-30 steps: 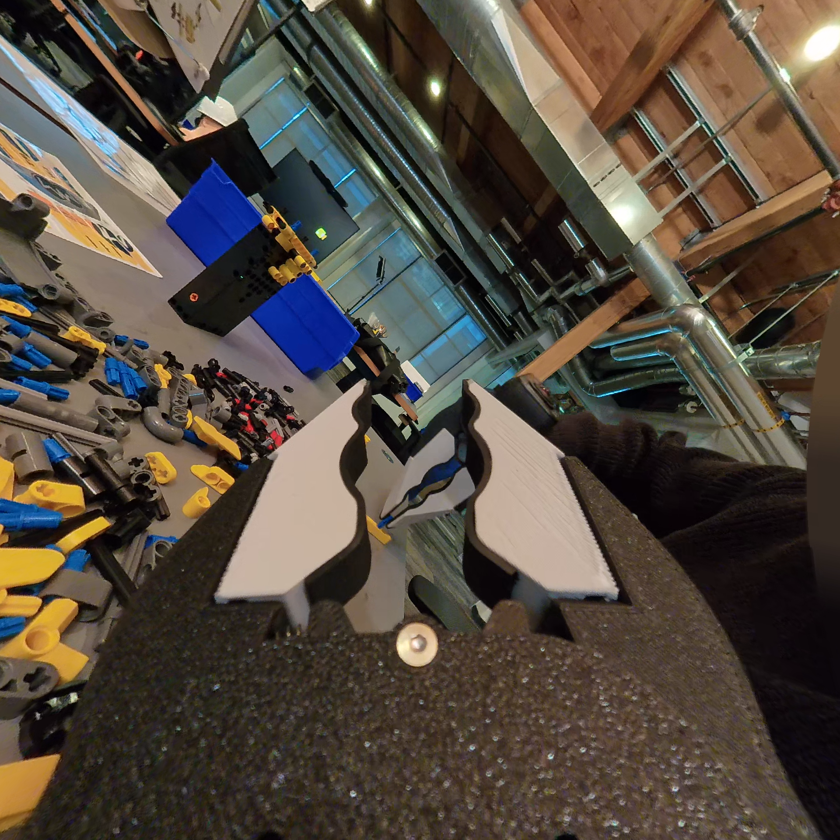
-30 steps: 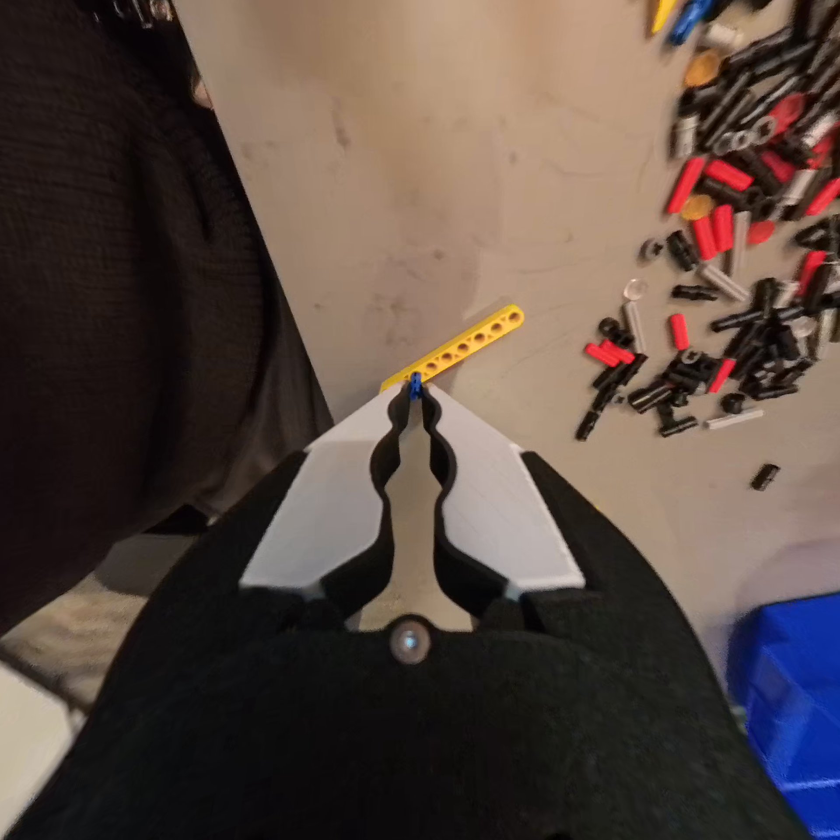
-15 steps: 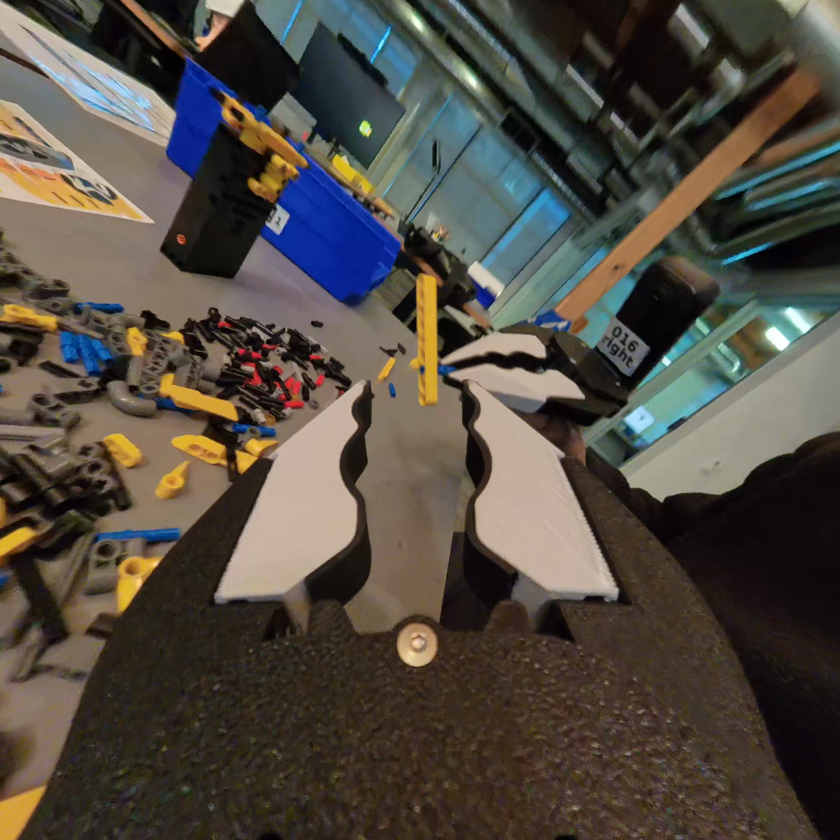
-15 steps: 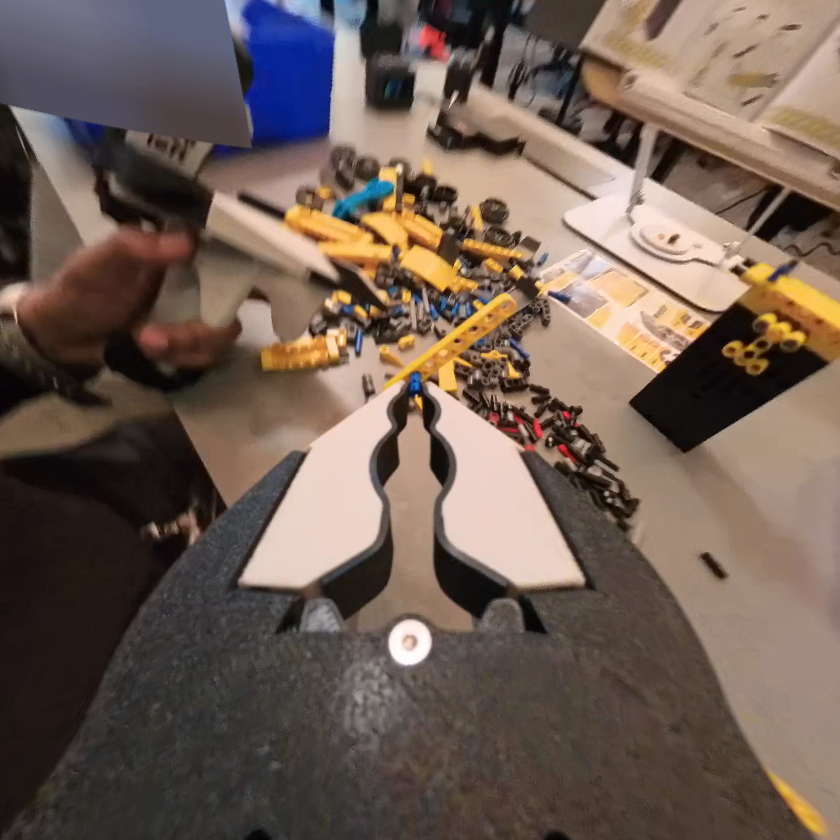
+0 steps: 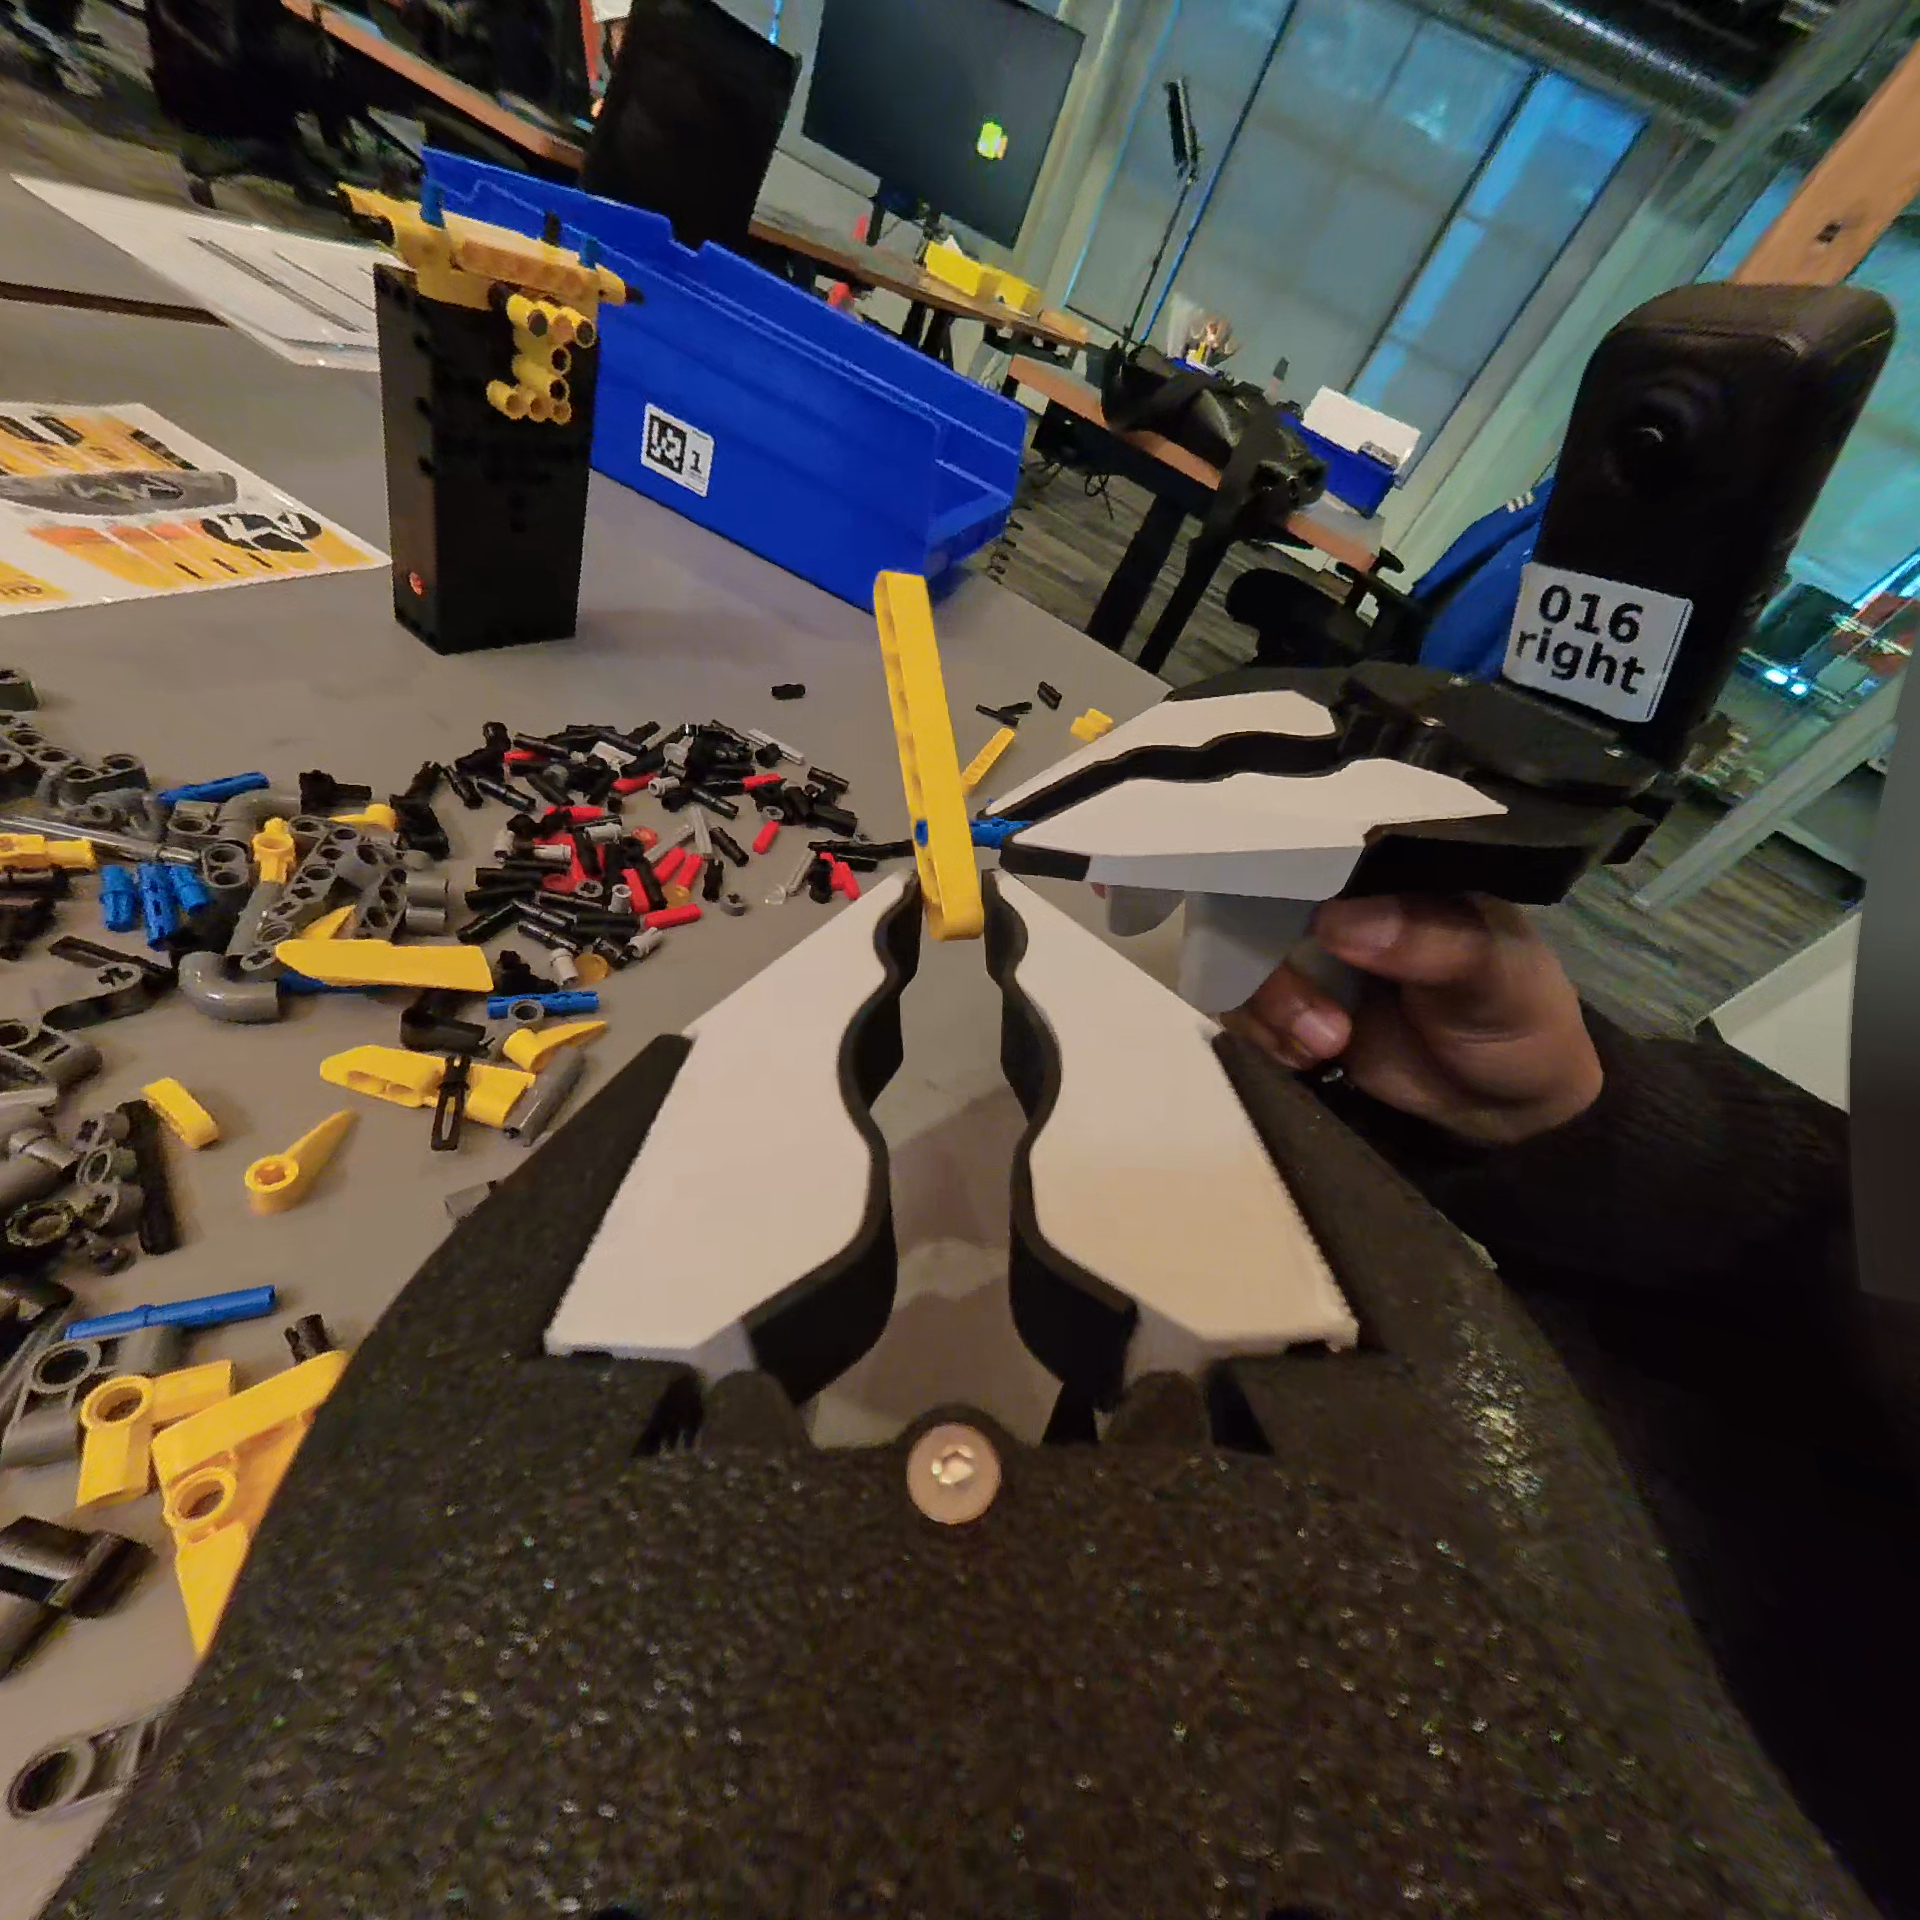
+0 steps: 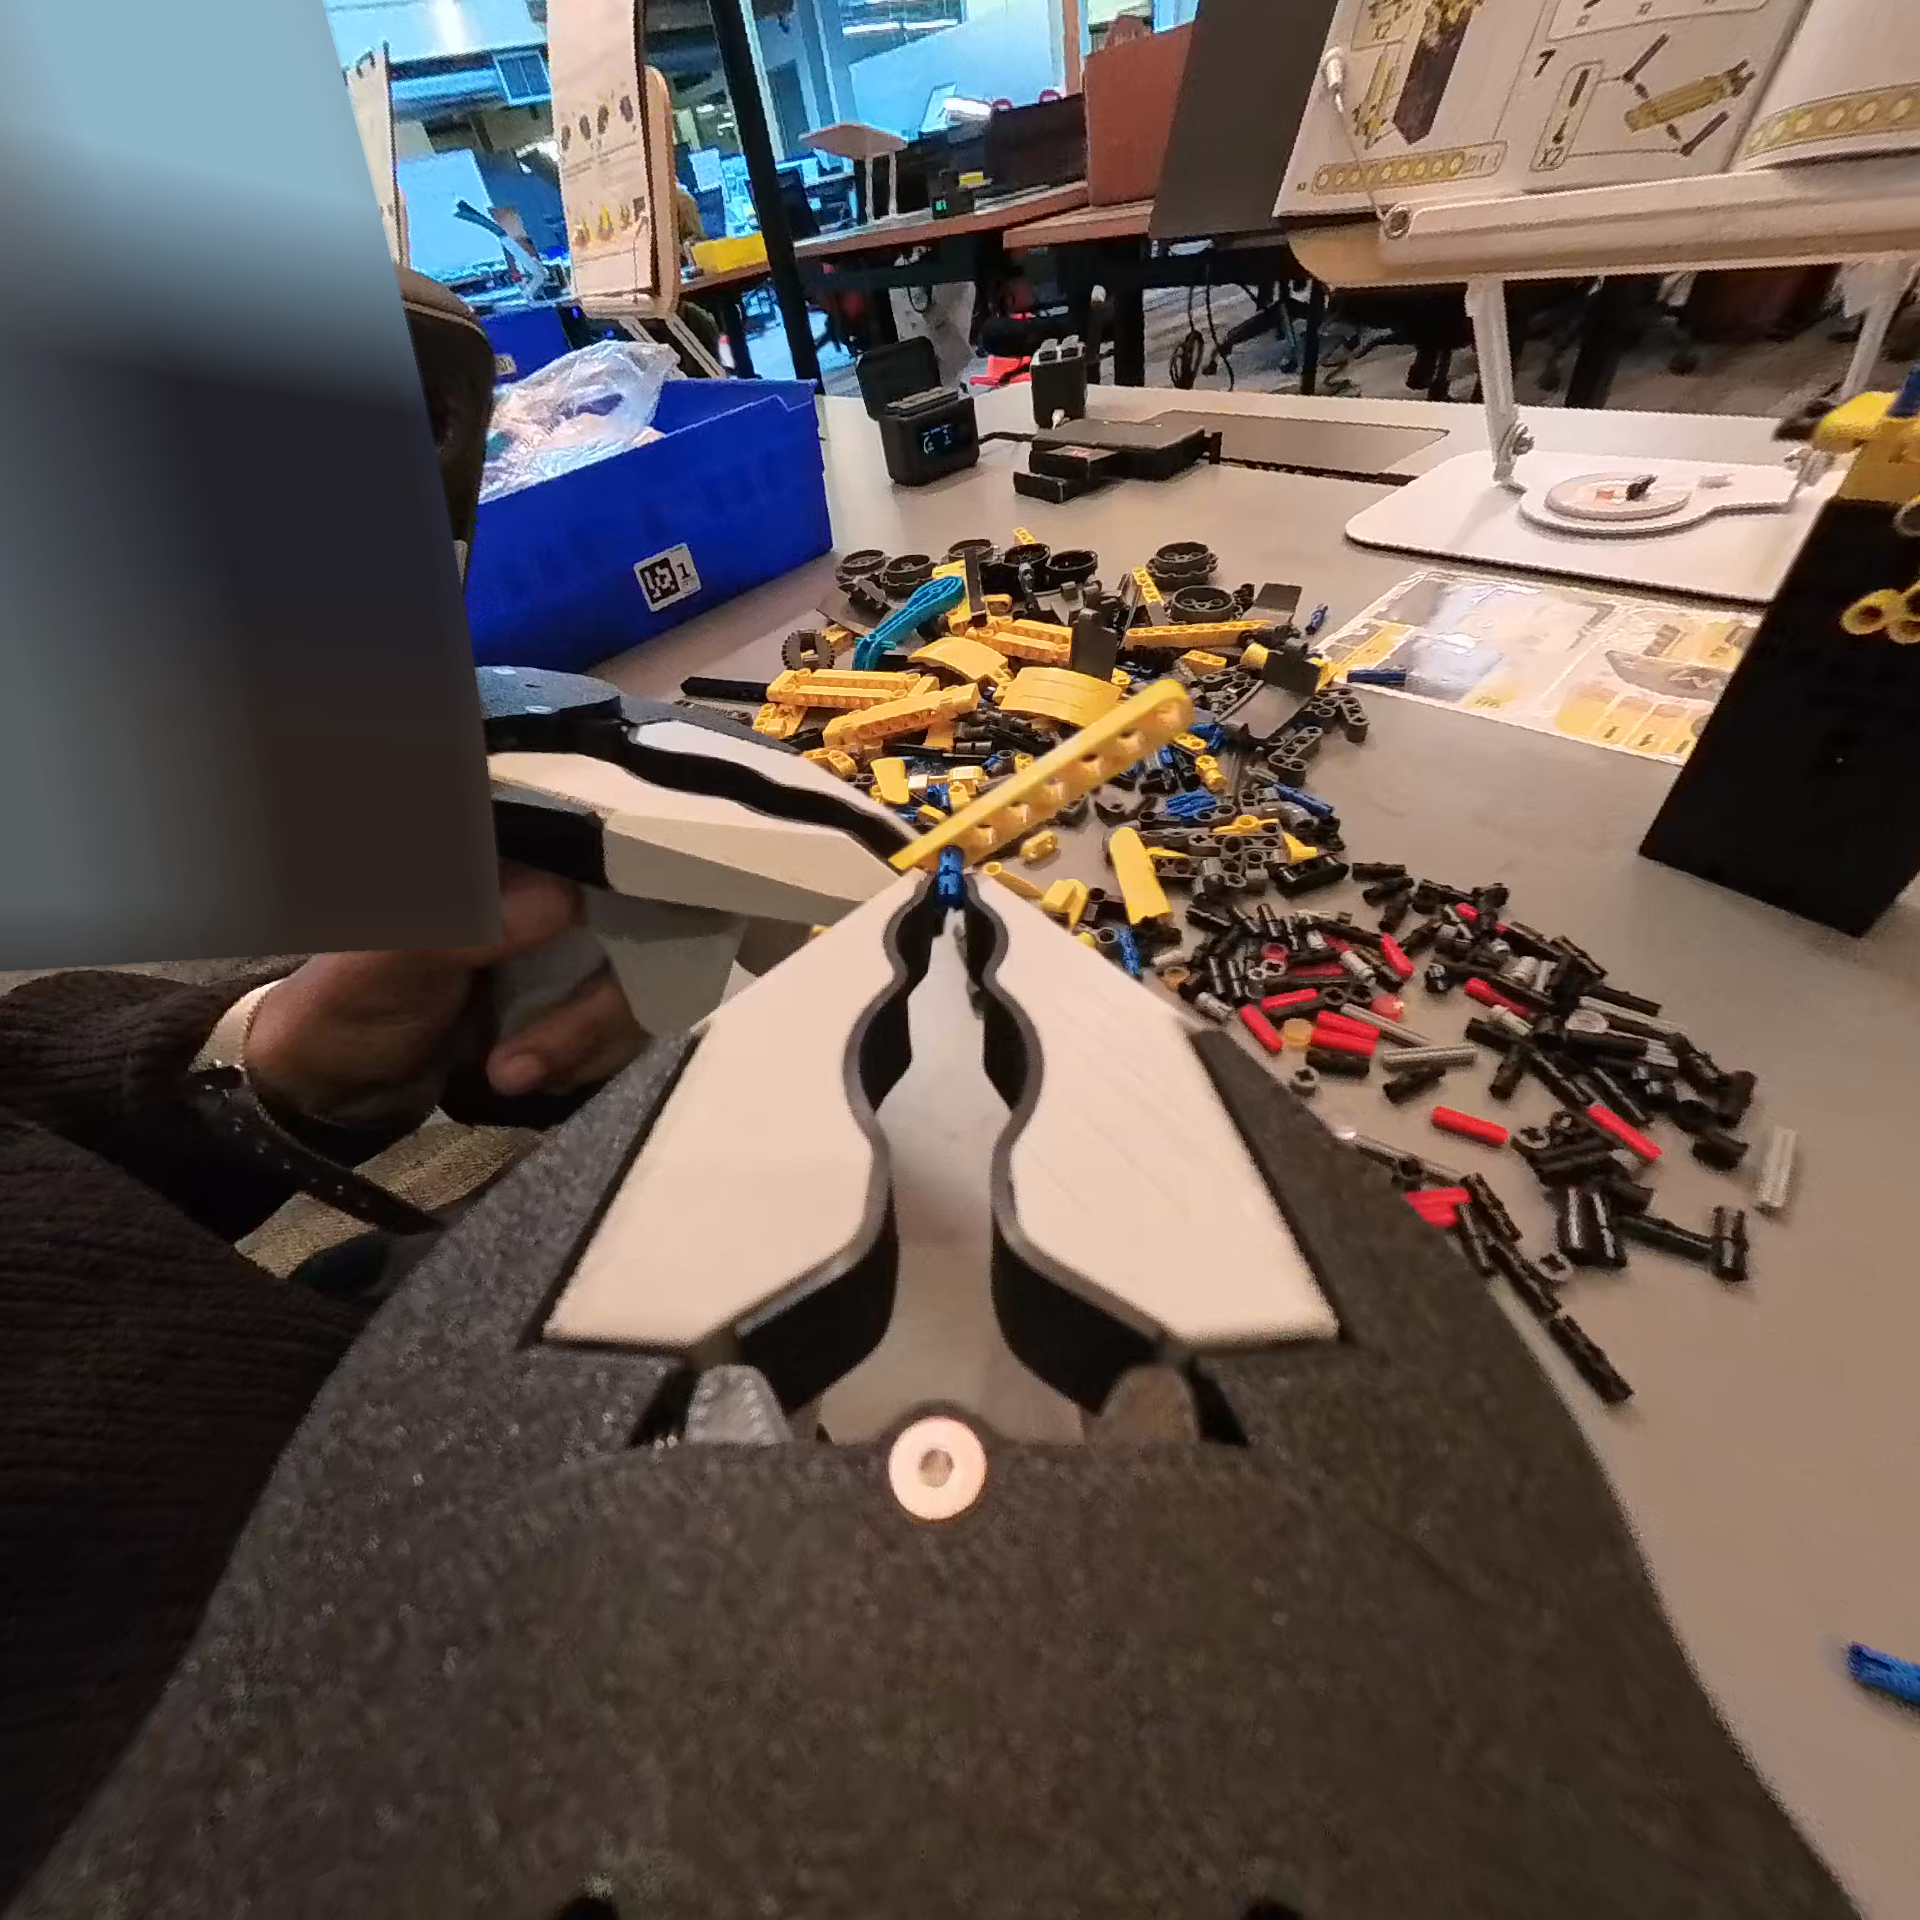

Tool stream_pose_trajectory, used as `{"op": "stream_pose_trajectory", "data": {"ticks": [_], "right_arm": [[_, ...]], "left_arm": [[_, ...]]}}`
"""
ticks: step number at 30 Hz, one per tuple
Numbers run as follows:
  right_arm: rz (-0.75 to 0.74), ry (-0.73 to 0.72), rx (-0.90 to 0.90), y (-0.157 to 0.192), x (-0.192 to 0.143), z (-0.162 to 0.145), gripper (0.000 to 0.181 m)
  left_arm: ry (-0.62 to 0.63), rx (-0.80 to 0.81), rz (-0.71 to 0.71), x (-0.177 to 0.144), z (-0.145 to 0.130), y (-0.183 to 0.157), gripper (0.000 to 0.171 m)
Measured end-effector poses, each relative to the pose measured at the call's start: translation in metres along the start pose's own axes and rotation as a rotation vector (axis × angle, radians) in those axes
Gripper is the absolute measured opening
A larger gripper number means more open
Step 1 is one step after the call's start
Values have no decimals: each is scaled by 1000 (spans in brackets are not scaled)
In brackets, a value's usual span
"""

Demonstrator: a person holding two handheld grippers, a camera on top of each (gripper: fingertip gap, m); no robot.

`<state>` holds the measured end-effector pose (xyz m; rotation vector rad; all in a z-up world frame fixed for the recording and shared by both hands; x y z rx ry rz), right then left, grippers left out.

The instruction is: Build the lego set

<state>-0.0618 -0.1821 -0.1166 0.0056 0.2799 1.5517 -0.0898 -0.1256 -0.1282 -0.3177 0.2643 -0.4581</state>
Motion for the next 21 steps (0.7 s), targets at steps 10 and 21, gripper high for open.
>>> {"op": "stream_pose_trajectory", "data": {"ticks": [10, 21], "right_arm": [[365, -192, 261, 11, -7, 15, 54], [505, -241, 188, 29, -6, 22, 28]], "left_arm": [[-86, -283, -330, -15, 11, -6, 9], [-51, -356, -584, -20, 11, -28, 8]]}}
Point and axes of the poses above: each gripper's, where its closed fingertips meet, x out along the fingers, z out of its top, y = z × x across the jaws, the point moved 4 cm from there along -x, back along the fingers, and after that the axes turned 6 degrees about z, right-handed, at the moved point
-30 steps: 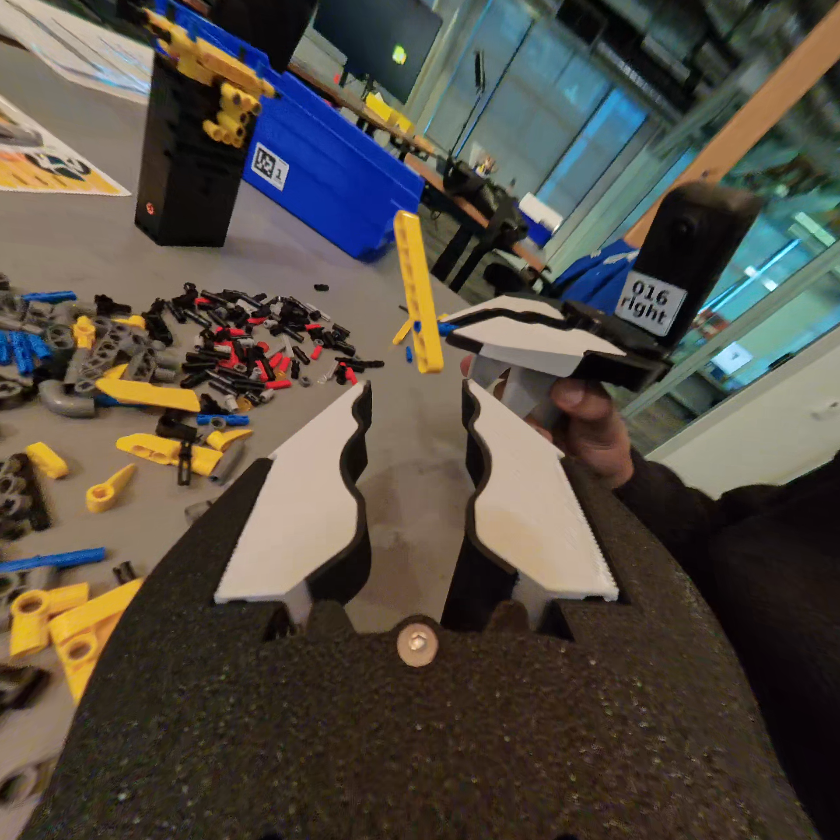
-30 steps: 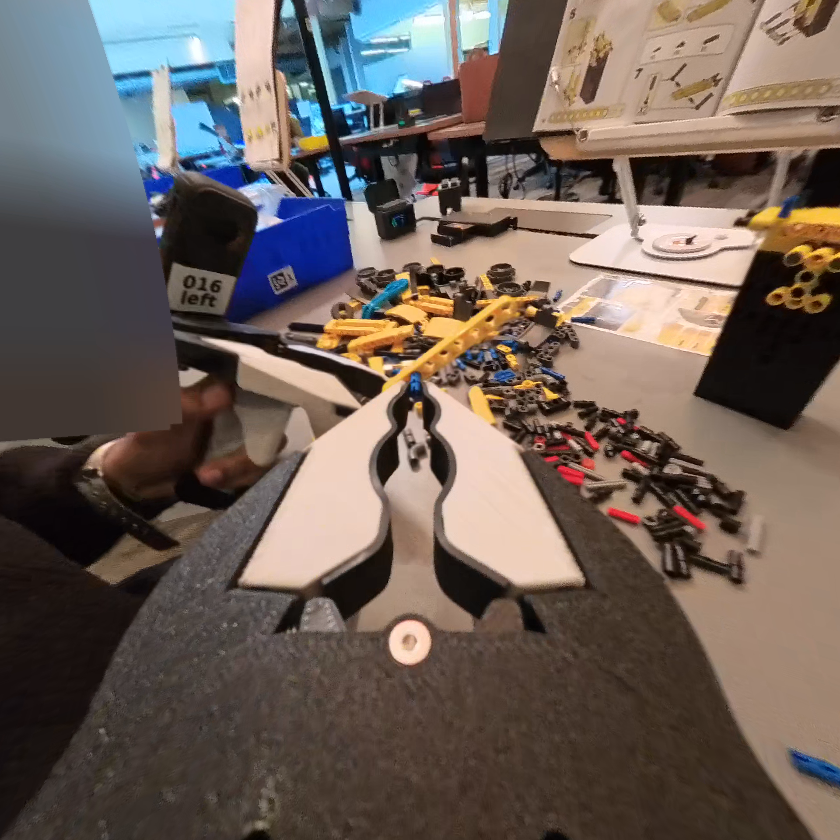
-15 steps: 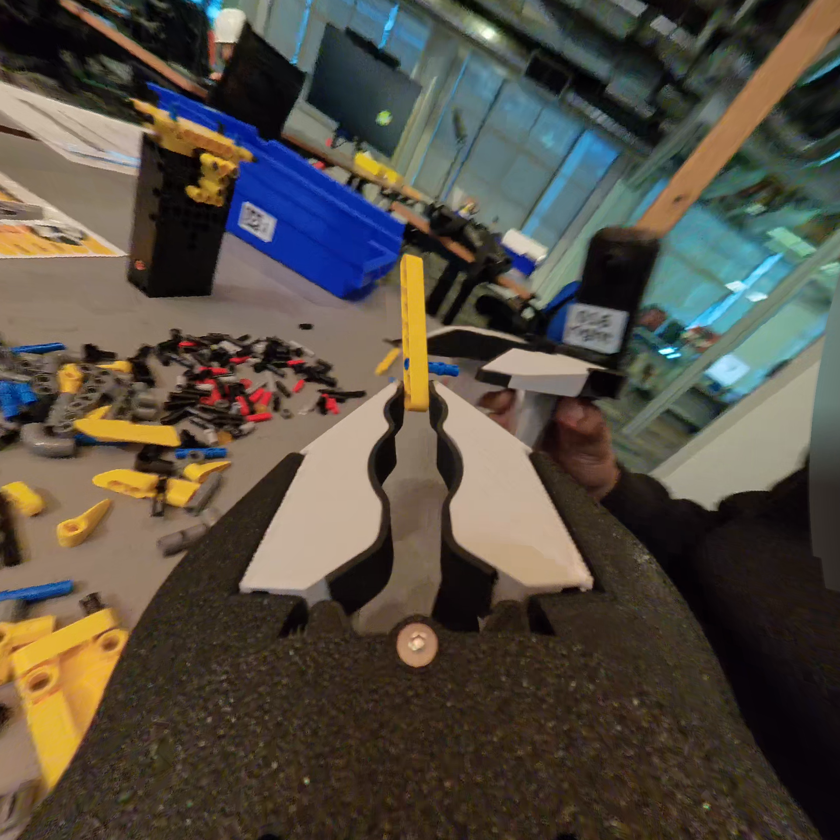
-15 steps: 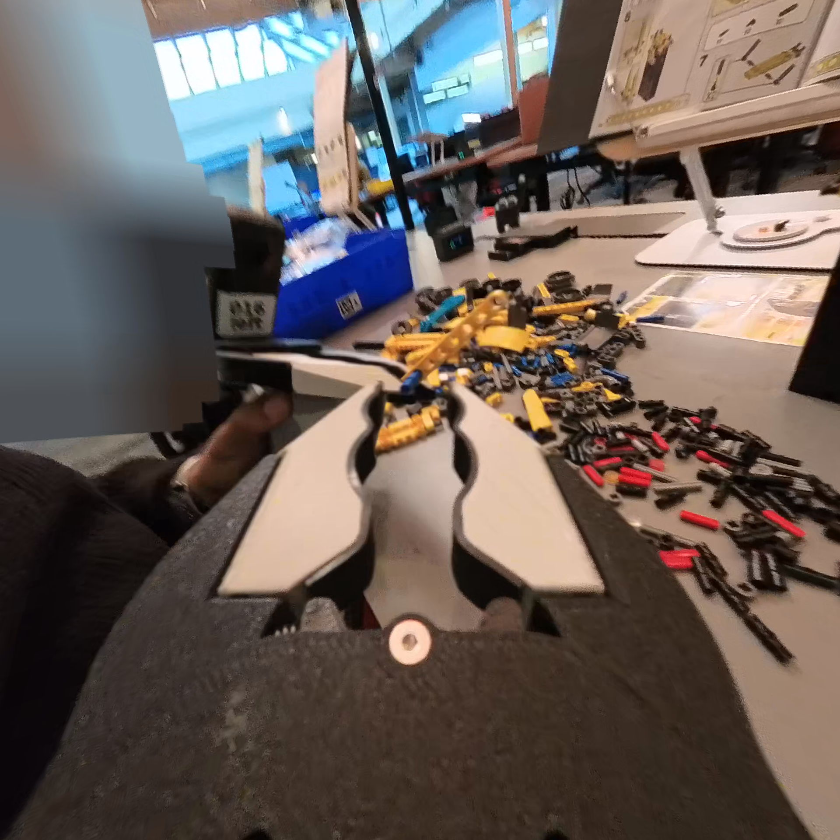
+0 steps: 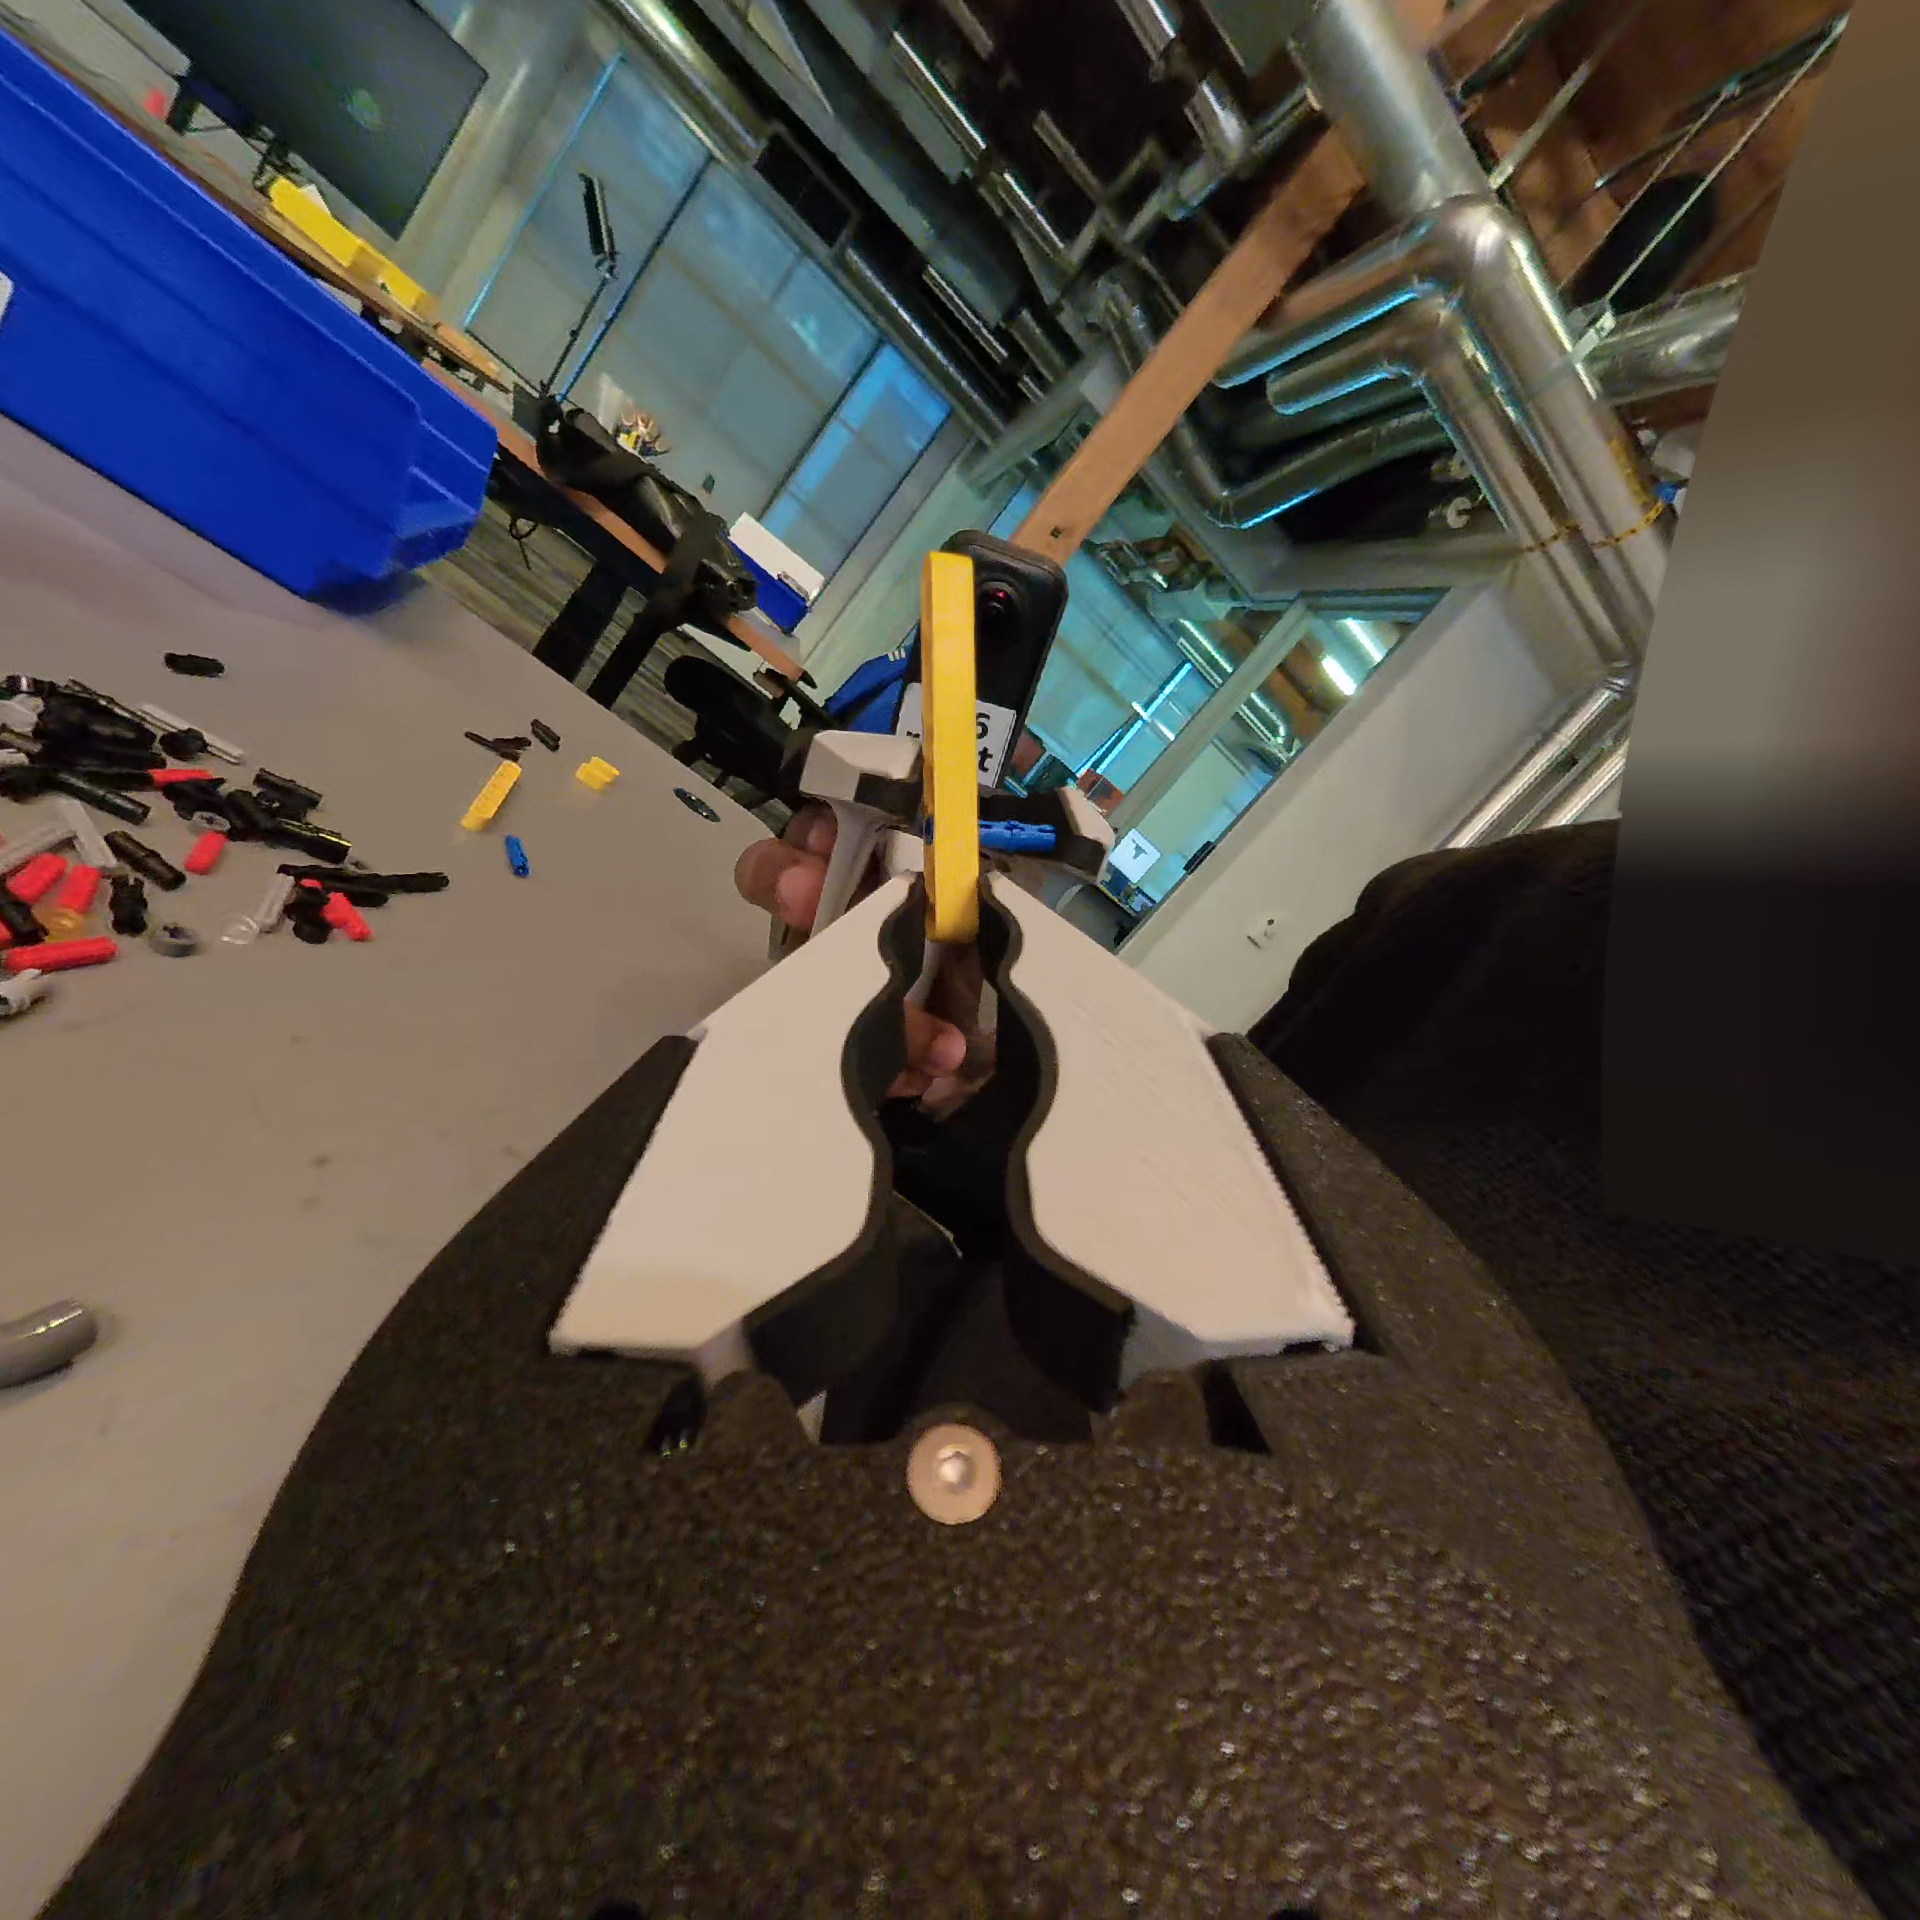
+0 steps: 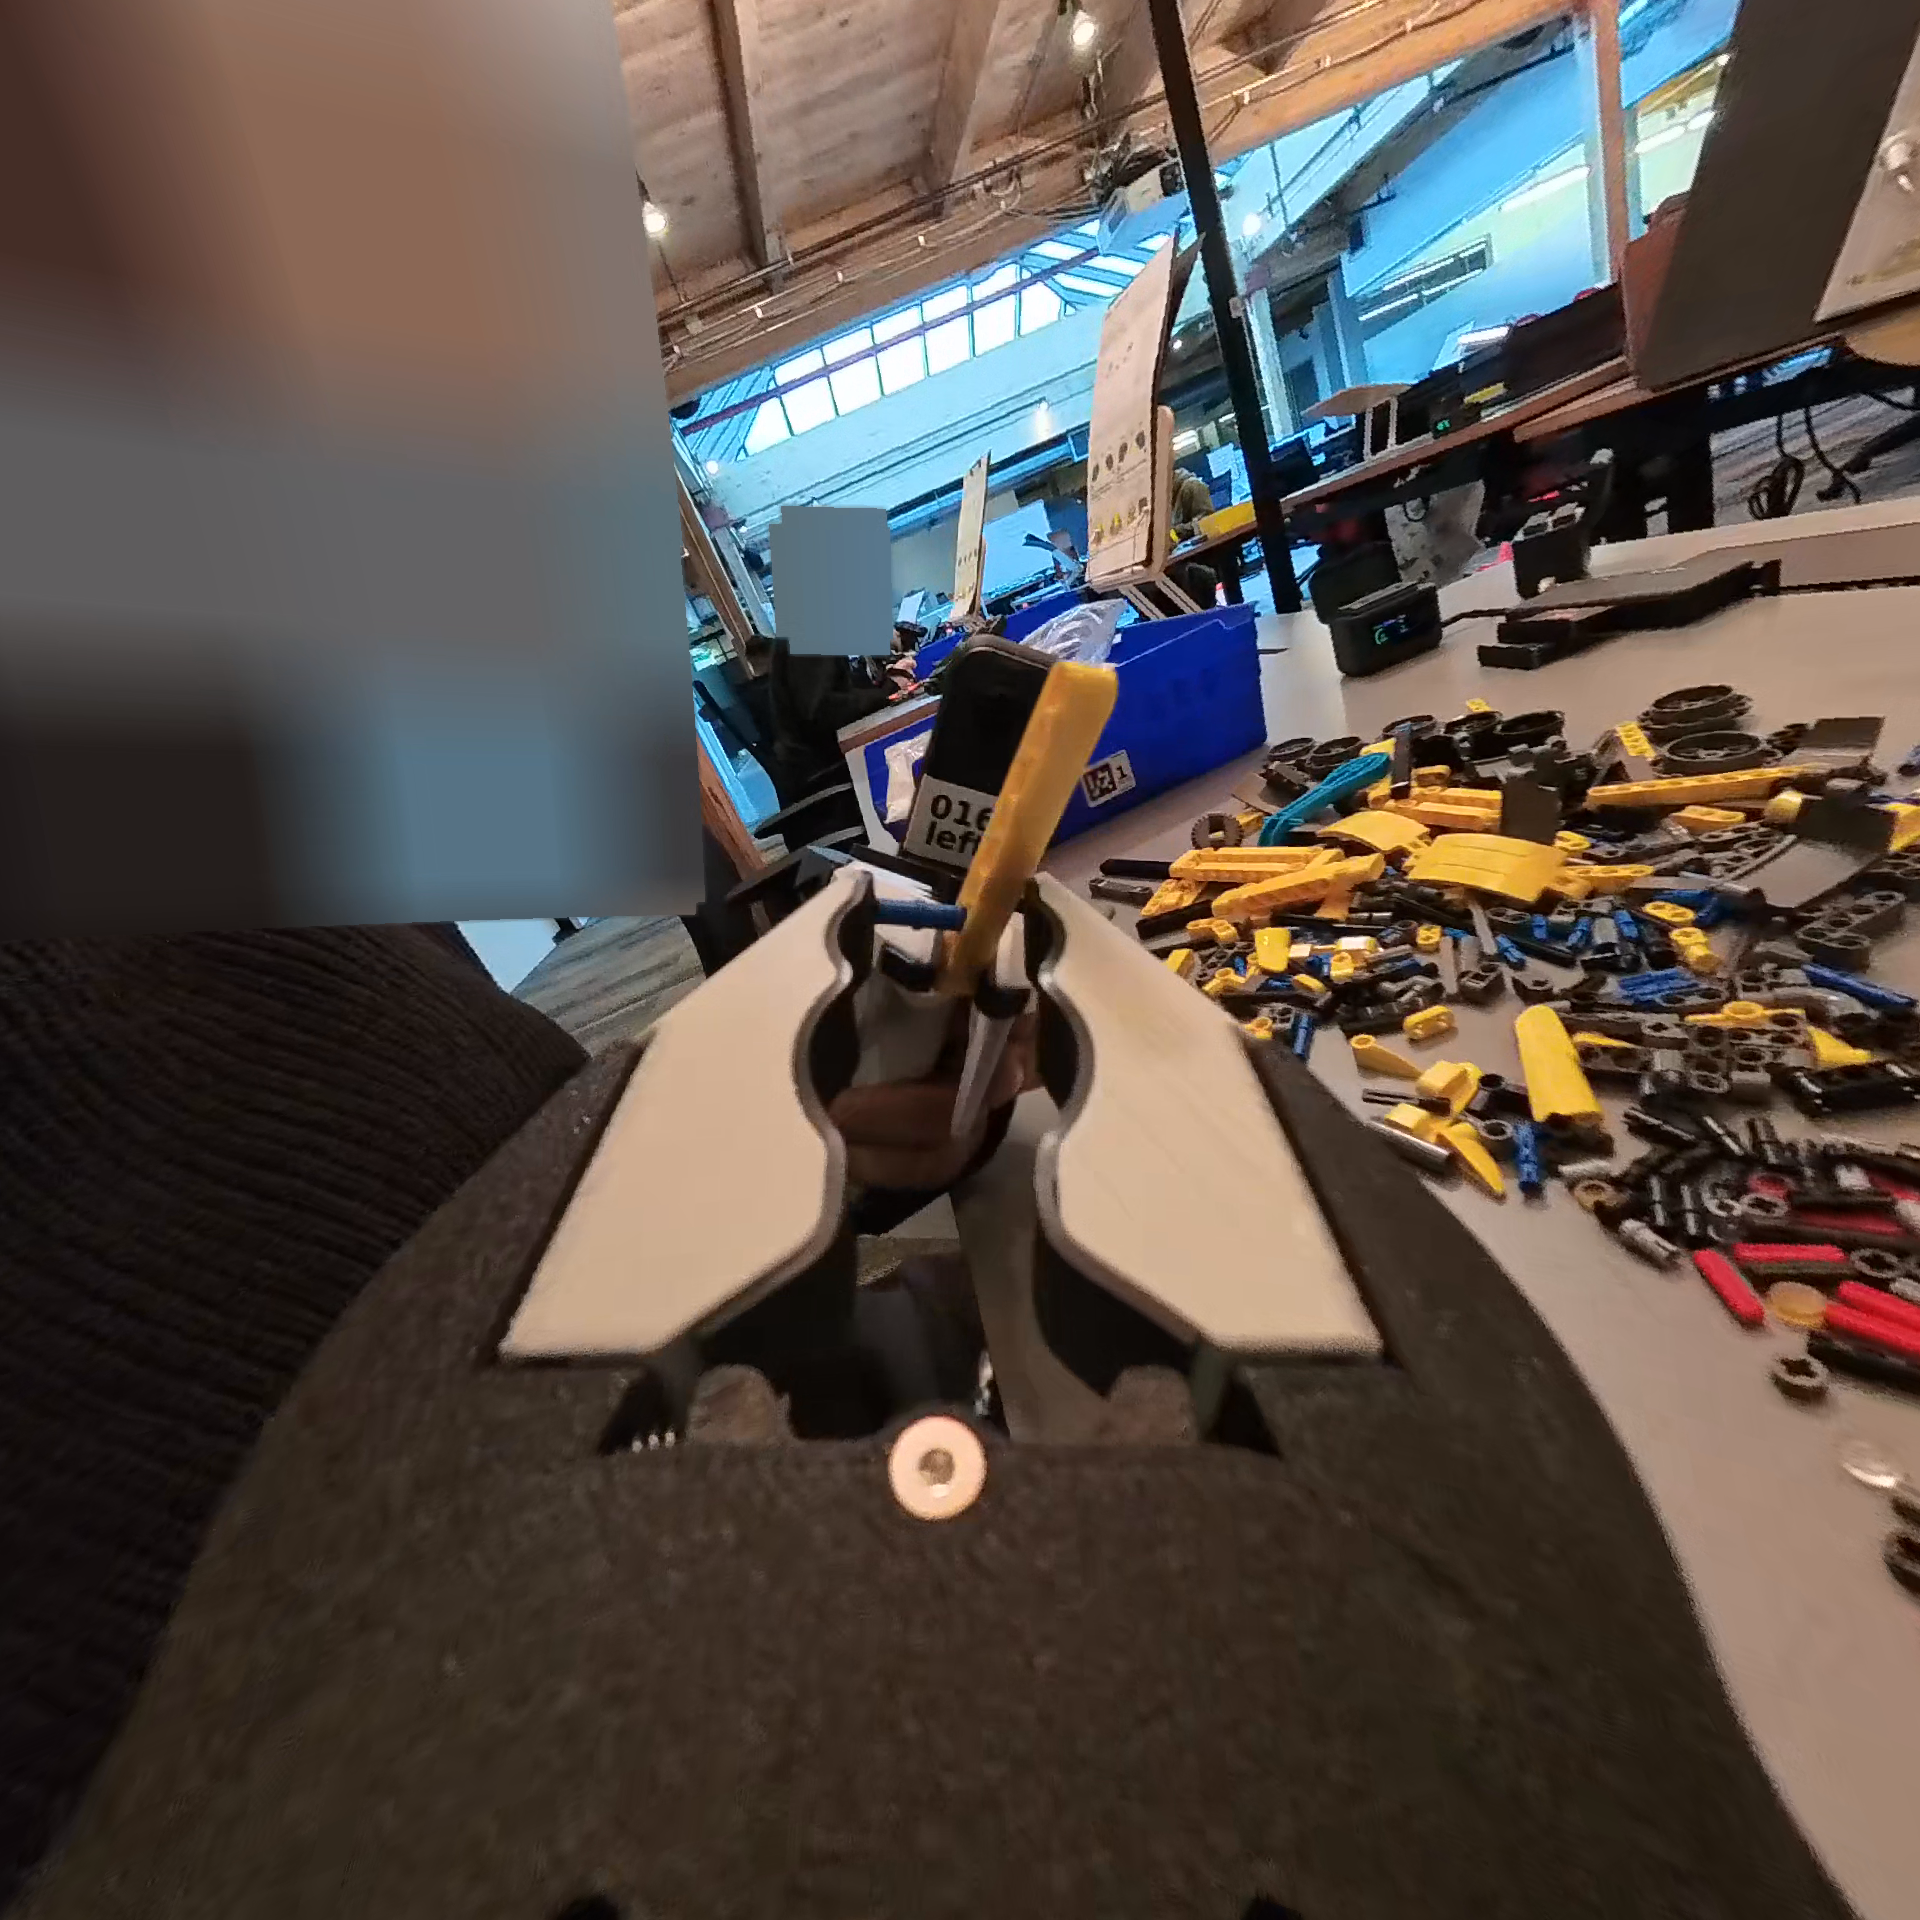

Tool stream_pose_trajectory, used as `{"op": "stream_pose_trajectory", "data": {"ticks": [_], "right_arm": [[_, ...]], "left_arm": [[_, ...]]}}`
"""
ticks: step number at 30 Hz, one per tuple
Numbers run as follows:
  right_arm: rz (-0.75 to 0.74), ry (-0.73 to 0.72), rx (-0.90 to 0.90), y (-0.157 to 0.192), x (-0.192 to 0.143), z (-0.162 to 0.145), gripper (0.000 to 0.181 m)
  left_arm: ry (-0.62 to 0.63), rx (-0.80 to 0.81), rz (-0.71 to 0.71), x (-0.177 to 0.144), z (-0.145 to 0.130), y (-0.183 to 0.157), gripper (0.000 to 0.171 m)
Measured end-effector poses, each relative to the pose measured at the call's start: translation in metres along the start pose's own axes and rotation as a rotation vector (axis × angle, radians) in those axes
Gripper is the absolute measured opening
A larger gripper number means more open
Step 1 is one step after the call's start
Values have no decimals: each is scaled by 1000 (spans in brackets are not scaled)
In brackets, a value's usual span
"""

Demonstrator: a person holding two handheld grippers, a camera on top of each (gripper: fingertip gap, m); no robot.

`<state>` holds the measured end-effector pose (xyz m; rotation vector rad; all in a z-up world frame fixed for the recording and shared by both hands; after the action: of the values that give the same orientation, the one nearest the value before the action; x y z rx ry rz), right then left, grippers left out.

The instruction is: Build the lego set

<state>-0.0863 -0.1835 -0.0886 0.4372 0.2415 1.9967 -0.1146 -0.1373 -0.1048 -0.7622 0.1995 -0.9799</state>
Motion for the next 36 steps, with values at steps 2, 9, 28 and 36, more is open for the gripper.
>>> {"op": "stream_pose_trajectory", "data": {"ticks": [2, 9, 28, 36], "right_arm": [[-5, 2, -16, 0, 1, -1, 27], [18, 10, 12, -1, 5, -3, 25], [28, -32, 29, -4, 8, -6, 27], [66, -69, 100, -4, 7, -6, 25]], "left_arm": [[1, 10, 7, -1, 0, 1, 8], [6, 77, 40, -4, 0, 2, 8], [44, 136, 71, -4, -4, 3, 6], [48, 118, 60, -4, -4, 4, 6]]}}
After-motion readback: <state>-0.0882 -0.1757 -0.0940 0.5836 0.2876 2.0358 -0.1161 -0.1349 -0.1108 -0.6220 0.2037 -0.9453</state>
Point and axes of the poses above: each gripper's, where its closed fingertips meet, x out along the fingers, z out of its top, y = z × x across the jaws, the point moved 4 cm from there along -x, back along the fingers, and after that the axes turned 6 degrees about z, right-handed, at the moved point
